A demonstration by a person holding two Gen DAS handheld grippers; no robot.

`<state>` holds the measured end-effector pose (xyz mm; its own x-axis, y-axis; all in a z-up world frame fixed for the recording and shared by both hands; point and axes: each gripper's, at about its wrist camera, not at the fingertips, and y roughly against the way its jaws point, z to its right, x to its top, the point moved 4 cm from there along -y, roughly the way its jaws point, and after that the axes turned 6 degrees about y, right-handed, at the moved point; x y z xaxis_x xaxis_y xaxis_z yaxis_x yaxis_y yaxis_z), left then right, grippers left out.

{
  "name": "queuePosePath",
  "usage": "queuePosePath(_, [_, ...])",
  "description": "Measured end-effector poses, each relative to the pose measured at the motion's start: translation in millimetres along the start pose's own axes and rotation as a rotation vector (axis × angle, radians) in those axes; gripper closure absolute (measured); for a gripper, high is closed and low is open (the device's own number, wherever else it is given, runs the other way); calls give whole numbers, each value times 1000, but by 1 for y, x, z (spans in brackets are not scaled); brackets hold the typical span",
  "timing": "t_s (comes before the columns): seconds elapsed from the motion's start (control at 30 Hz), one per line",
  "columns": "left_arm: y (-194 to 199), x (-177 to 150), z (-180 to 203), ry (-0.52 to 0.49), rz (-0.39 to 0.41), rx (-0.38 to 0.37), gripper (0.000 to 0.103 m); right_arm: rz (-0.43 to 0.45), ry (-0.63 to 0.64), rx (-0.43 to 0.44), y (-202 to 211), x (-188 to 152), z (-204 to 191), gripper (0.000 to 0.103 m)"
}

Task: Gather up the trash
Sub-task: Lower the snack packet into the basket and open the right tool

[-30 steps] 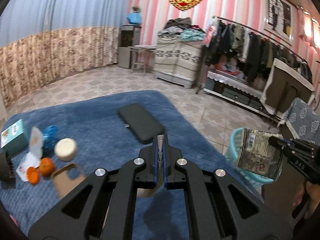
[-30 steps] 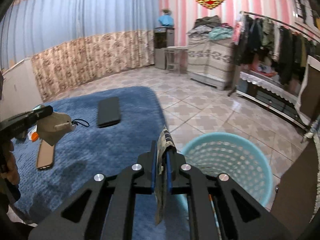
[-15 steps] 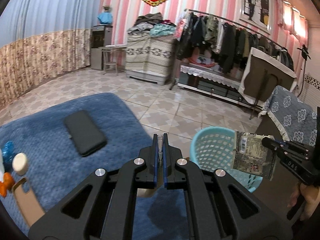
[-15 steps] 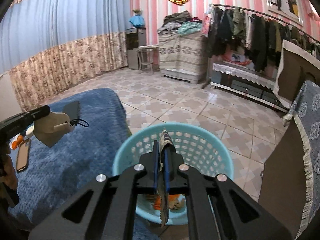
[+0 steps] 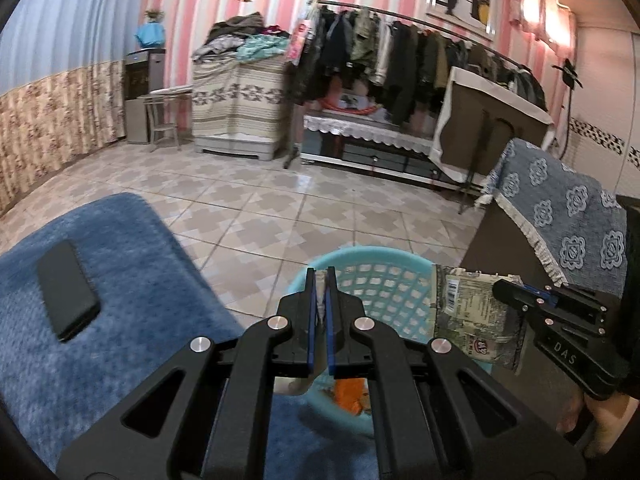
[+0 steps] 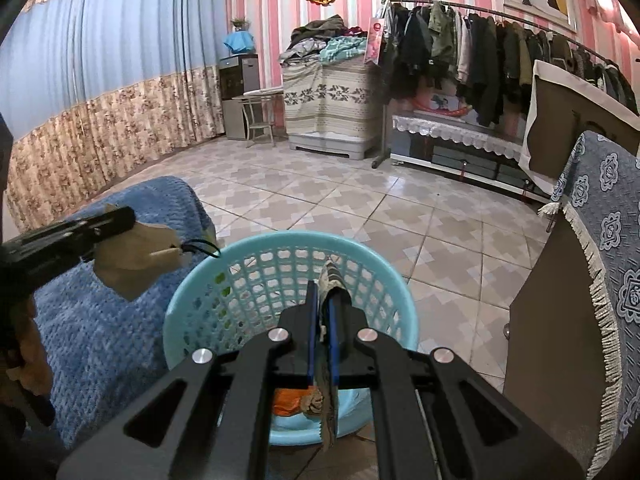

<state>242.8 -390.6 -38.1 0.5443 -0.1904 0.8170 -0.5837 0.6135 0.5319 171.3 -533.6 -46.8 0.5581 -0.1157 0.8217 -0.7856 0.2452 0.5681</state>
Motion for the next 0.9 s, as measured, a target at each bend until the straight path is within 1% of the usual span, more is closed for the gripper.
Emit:
queuePosePath(0.1, [-17,-5,10,-15,-23,-13,101,-3,-4,-7,-3,0,5,98])
queuePosePath(0.23, [-31,-7,19,-37,-30,-12,100,-9,-15,-12,-5,-5,11,98])
queuePosePath(0.27, [-34,-8,20,-41,-36,-18,99,-10,-16,-14,-5,-6,12,98])
queuePosePath(0.33, [-38,-8,22,-41,-44,-24,93,-12,-18,-15,-7,-7,15,98])
queuePosePath(0.37, [-39,-7,22,-42,-43,-20,82,-12,-19,-15,-7,-7,14,98])
queuePosePath(0.4, [-39,-6,21,-40,-34,-14,68,-13,-19,-15,-7,-7,15,98])
queuePosePath(0.47, [-36,-4,21,-38,-10,0,53,-13,-18,-15,-7,-7,15,98])
queuePosePath(0.53, [-35,-2,19,-42,4,15,46,-13,-20,-14,-7,-7,15,98])
queuePosePath(0.6, [-32,0,14,-43,22,47,30,-13,-20,-13,-8,-8,16,98])
queuePosePath(0.7, [-24,5,4,-36,55,86,17,-11,-20,-13,-9,-9,16,97])
queuePosePath(0.8, [-15,9,-4,-38,77,114,9,-11,-25,-14,-10,-11,15,97])
queuePosePath(0.9, [-5,10,-10,-50,95,134,6,-8,-26,-20,-14,-13,12,96])
